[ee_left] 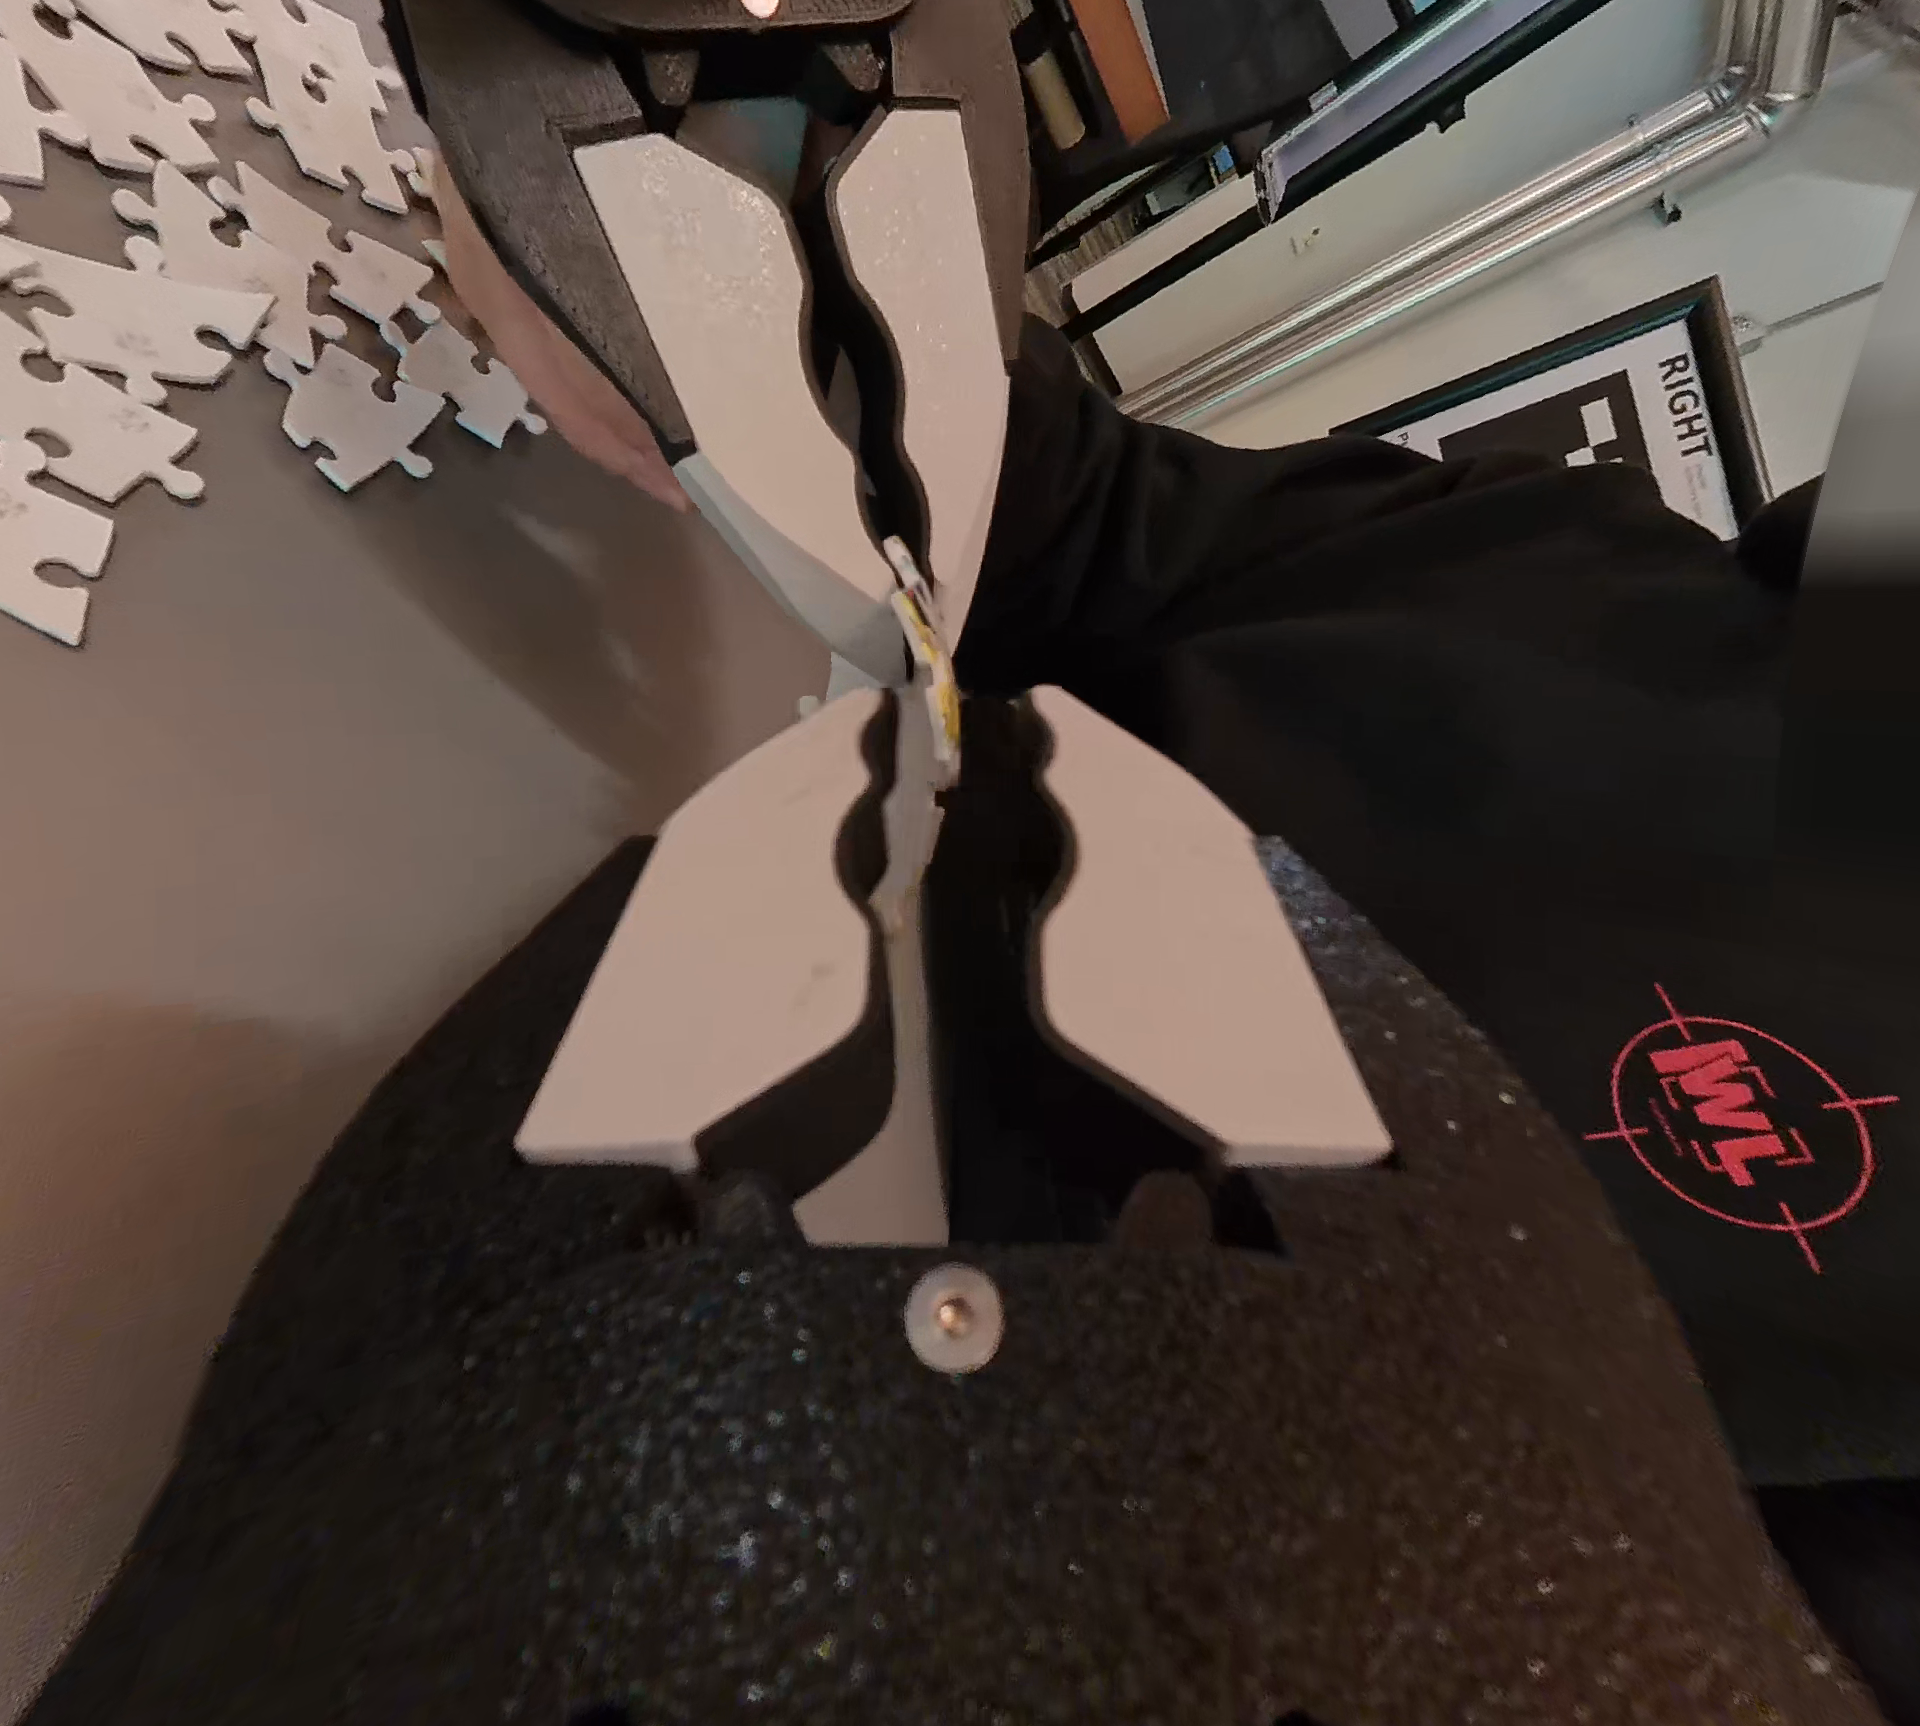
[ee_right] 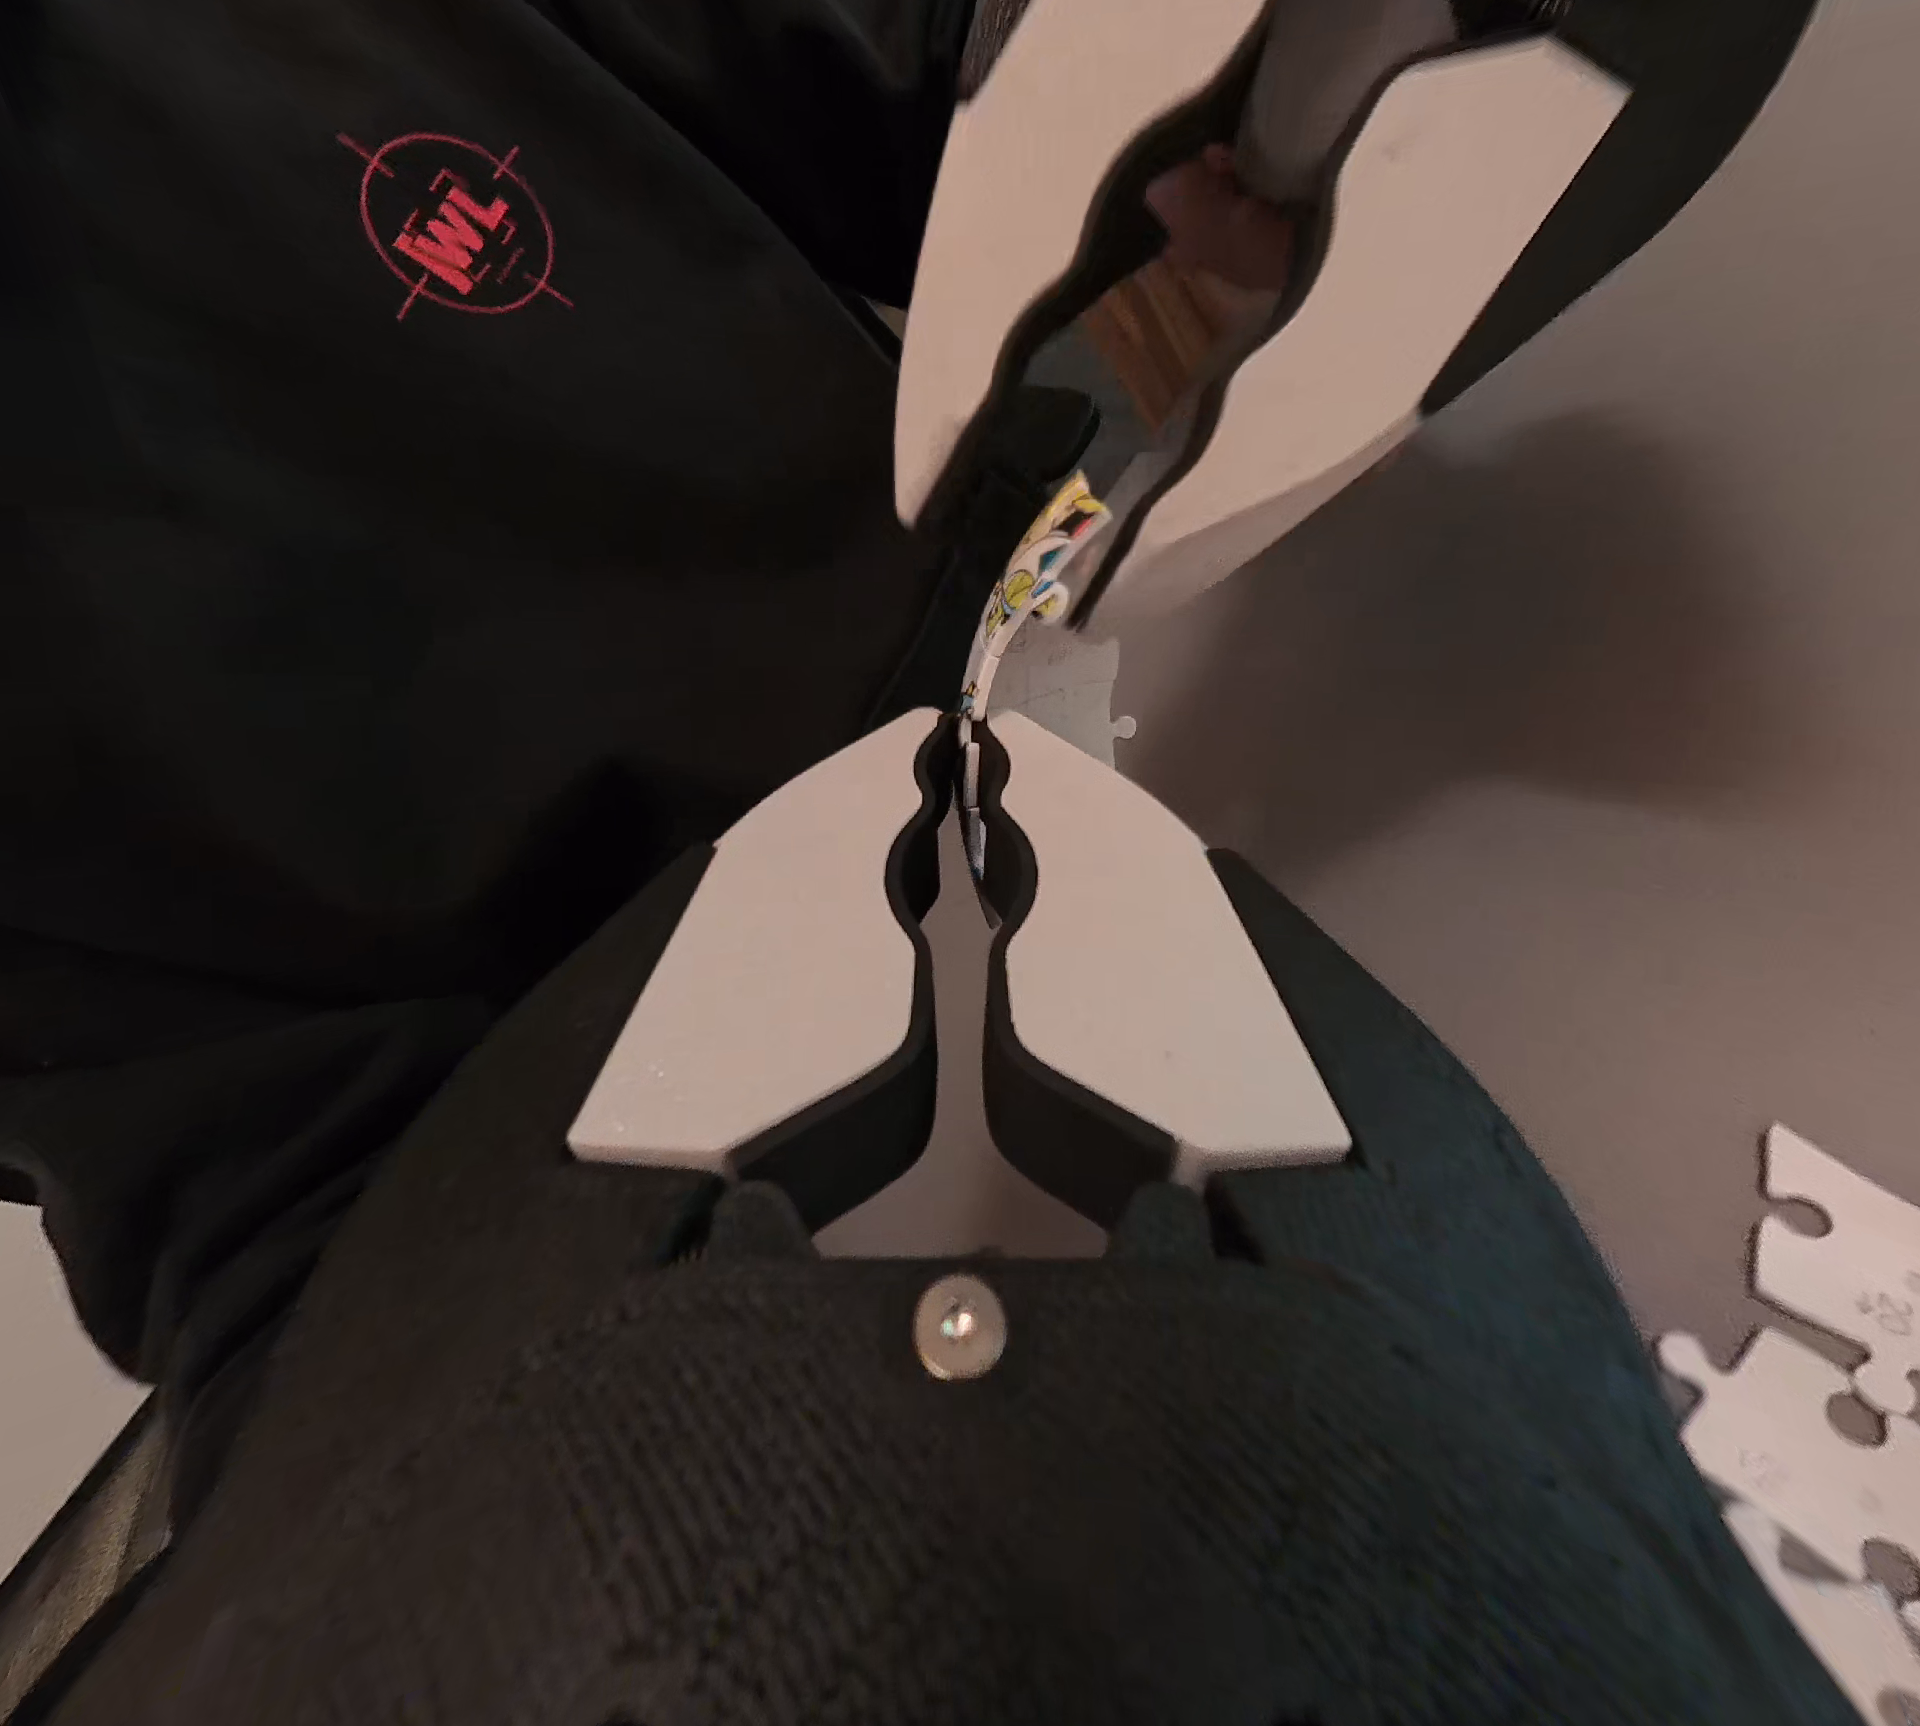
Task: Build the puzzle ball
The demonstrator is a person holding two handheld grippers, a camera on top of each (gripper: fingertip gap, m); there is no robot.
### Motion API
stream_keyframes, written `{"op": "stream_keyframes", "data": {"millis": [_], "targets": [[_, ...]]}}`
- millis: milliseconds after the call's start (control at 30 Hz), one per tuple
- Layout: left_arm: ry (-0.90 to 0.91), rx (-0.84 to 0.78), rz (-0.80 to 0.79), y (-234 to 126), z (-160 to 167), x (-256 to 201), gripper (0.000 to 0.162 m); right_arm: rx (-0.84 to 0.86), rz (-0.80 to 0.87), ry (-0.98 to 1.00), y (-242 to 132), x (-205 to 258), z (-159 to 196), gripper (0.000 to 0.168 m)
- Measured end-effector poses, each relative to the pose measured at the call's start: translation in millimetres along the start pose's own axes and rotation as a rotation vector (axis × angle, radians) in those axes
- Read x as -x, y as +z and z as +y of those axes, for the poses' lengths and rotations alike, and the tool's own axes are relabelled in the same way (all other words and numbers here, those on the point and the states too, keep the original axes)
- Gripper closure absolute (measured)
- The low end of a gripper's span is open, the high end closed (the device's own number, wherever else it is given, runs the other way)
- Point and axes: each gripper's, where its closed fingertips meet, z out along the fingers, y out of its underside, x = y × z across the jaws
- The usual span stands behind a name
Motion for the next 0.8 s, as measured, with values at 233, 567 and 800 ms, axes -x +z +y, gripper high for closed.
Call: {"op": "stream_keyframes", "data": {"millis": [233, 567, 800], "targets": [[0.267, -0.152, -0.320, -38, -25, 26, 0.127, -0.040, 0.164, 0.009, -40, 13, 10, 0.166], [0.645, 0.210, -0.997, -94, -21, 158, 0.102, -0.056, 0.220, 0.047, -60, 12, 26, 0.166], [0.593, 0.299, -0.943, -85, -35, 198, 0.106, -0.064, 0.221, 0.044, -62, 11, 27, 0.166]]}}
